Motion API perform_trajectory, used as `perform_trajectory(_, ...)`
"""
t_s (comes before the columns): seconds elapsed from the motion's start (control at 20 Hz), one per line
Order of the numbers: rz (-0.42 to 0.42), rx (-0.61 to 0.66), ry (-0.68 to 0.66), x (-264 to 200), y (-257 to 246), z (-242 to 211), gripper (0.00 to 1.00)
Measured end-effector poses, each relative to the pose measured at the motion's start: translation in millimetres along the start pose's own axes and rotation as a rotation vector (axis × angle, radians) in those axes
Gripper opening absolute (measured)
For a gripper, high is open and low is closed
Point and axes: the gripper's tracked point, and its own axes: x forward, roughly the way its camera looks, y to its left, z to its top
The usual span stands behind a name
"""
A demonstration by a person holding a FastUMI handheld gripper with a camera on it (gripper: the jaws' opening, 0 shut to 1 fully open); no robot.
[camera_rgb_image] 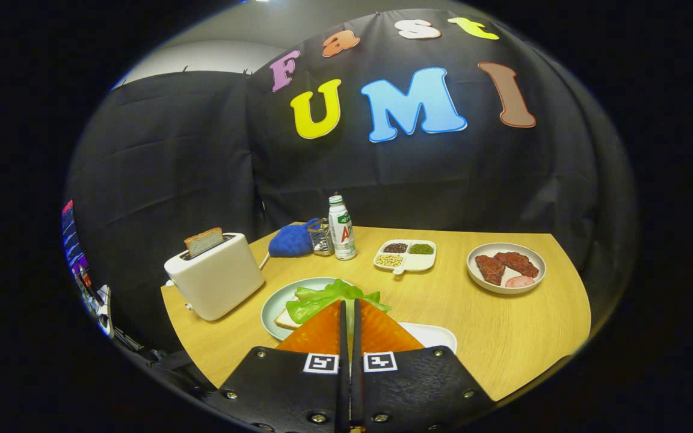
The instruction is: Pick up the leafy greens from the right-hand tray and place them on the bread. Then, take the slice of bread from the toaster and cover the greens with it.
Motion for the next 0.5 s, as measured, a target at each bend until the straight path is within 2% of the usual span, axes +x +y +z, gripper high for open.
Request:
perform_trajectory(0.05, -0.021, -0.084, 0.148, -4.2, -0.3, -19.1, 0.01)
perform_trajectory(0.15, 0.046, 0.029, 0.054, 21.2, 34.4, -4.2, 0.01)
perform_trajectory(0.5, 0.079, 0.066, 0.007, 64.9, 65.8, 6.4, 0.01)
